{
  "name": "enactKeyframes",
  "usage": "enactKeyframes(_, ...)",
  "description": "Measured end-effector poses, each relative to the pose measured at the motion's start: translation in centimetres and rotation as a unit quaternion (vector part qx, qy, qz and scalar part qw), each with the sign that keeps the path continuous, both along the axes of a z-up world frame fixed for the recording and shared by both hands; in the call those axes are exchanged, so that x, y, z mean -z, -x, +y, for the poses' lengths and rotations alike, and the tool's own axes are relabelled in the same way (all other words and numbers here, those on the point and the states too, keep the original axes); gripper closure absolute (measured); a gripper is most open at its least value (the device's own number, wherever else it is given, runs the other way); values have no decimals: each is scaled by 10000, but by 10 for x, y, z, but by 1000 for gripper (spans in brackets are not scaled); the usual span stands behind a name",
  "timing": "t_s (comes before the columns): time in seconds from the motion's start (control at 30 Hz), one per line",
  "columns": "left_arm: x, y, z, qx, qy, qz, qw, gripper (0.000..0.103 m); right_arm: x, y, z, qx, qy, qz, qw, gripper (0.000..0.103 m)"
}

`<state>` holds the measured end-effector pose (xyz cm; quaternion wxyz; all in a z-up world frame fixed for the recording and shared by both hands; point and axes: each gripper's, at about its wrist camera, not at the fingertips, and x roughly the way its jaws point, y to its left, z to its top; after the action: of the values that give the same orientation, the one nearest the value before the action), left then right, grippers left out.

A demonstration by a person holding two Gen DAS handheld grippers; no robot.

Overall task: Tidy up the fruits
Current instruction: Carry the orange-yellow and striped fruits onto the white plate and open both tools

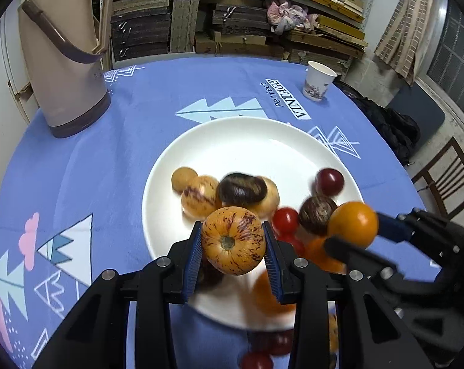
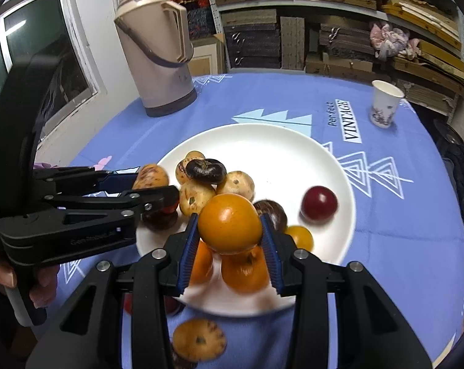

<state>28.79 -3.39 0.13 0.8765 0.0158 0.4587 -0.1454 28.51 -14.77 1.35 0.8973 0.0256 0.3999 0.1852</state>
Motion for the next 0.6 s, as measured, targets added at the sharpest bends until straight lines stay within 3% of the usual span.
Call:
enactKeyframes(0.3, 15, -29, 2, -147, 27, 140, 9998, 65, 14, -28, 13, -31, 180, -7, 9998, 62)
enactKeyframes(0.33, 15, -30, 2, -177, 22, 139, 9997, 65, 15, -30, 13, -41, 193, -2, 9998, 60)
enactKeyframes(0.37, 15, -30, 2, -211, -20, 107, 9997, 64, 15, -32, 15, 3, 299, -33, 9995, 51)
enactKeyframes(0.4, 15, -30, 1, -266, -59, 94, 9996, 58, 14, -33, 15, 71, 375, -72, 9992, 49)
enactKeyframes(0.5, 11, -32, 10, -579, -187, 114, 9981, 30, 9, -31, 8, 181, 278, -152, 9993, 44)
enactKeyframes(0.6, 1, -24, 17, -573, -108, -38, 9983, 24, 1, -21, 1, 291, 215, -320, 9988, 34)
